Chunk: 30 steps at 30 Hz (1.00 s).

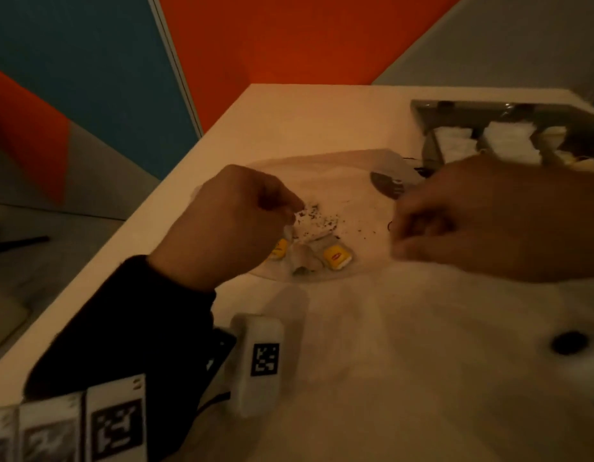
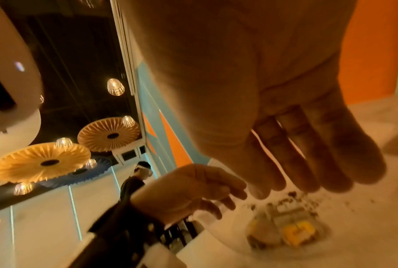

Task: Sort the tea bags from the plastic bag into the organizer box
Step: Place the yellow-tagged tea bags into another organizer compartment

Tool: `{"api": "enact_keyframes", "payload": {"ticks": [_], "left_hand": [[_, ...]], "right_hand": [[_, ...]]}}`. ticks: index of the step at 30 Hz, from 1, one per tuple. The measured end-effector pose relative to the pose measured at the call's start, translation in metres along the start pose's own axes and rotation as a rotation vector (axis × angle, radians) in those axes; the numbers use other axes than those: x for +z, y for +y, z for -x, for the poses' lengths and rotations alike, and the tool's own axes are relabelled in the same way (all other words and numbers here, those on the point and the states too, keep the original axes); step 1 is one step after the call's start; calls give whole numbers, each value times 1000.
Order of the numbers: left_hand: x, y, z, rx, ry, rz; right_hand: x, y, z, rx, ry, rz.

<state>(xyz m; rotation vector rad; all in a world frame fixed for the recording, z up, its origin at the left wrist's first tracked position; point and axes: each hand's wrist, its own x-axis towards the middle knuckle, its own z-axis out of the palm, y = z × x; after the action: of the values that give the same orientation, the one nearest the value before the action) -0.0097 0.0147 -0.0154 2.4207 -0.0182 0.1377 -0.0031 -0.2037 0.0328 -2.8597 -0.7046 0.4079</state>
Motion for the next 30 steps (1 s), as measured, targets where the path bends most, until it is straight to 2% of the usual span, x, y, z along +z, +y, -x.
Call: {"api": "enact_keyframes", "payload": {"ticks": [2, 5, 10, 15, 17, 20, 23, 26, 30], "left_hand": [[4, -7, 0, -31, -30, -168], [9, -12, -5, -47, -115, -282], [3, -18, -13, -92, -172, -282], [10, -14, -20, -73, -281, -398], [13, -13, -24, -87, -321, -434], [14, -13, -28, -88, -372, -448], [11, -13, -31, -88, -355, -310], [9, -13, -31, -152, -289, -19], [21, -14, -31, -210, -190, 411]], "right_hand": [[25, -7, -15, -100, 6, 47], [50, -14, -47, -181, 67, 71], [58, -23, -79, -189, -18, 3], [54, -25, -91, -159, -54, 13], [53, -22, -92, -126, -42, -15], [49, -14, -88, -62, 35, -198], [46, -5, -82, 68, 120, -550], [51, 3, -80, 167, 176, -863], [61, 9, -80, 206, 225, -1249]]}}
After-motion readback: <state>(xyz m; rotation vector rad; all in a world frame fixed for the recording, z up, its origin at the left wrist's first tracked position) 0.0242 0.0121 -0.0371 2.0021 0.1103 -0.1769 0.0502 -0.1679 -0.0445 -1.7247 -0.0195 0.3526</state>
